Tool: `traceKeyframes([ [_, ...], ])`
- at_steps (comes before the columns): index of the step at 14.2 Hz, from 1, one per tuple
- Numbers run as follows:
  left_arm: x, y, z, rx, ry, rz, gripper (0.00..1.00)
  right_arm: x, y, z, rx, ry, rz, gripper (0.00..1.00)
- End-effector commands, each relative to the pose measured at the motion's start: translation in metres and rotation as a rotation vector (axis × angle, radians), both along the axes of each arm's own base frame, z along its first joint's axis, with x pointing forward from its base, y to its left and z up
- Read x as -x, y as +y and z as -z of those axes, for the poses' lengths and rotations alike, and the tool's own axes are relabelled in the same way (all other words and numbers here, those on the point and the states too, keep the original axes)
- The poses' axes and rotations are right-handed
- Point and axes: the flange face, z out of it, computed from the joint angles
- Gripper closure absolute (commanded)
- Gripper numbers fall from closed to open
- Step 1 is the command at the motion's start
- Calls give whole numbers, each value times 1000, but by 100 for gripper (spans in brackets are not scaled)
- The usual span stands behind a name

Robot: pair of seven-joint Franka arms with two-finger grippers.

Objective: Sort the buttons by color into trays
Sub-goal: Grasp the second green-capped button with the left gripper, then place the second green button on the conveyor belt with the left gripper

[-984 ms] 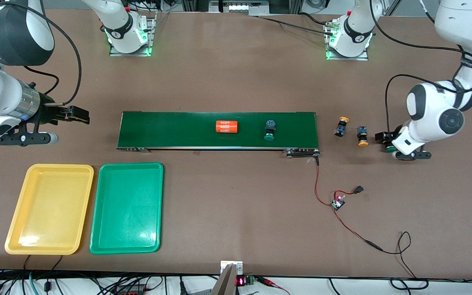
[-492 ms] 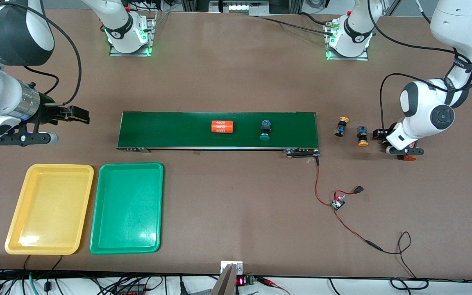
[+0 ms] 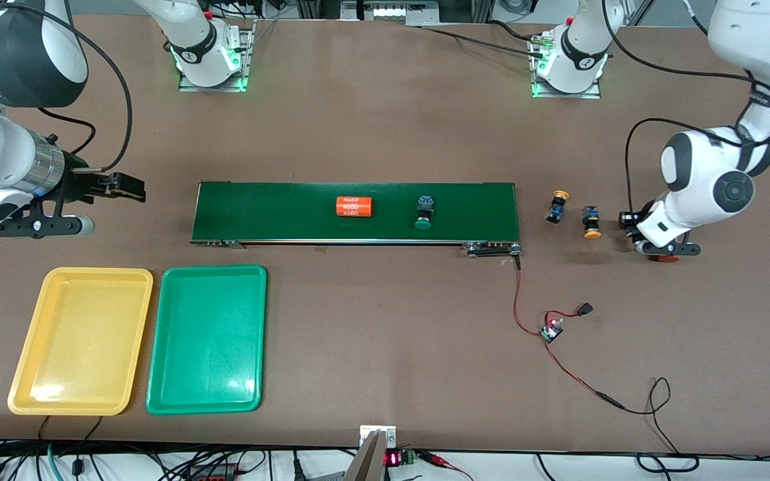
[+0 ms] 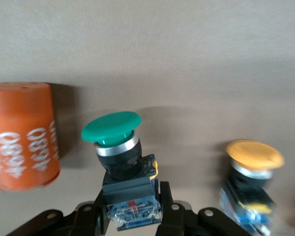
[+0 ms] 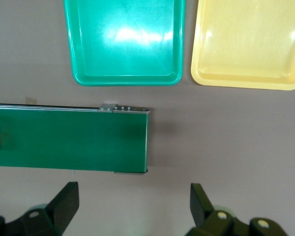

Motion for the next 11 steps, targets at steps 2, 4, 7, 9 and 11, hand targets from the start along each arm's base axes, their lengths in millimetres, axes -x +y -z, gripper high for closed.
traceKeyframes([
  [2,-18,-76,-68,26,104,114,77,0,-2,-1,-15,6,-8,0],
  [4,-14,-144,-75,45,101,130,77,0,-2,-1,-15,6,-8,0],
  [7,0,-243,-73,123,76,152,77,0,-2,-1,-17,6,-8,0],
  [9,8,-288,-66,157,38,150,77,0,-2,-1,-17,6,-8,0],
  [11,16,-331,-58,181,-6,97,77,0,-3,0,-15,9,-7,0],
])
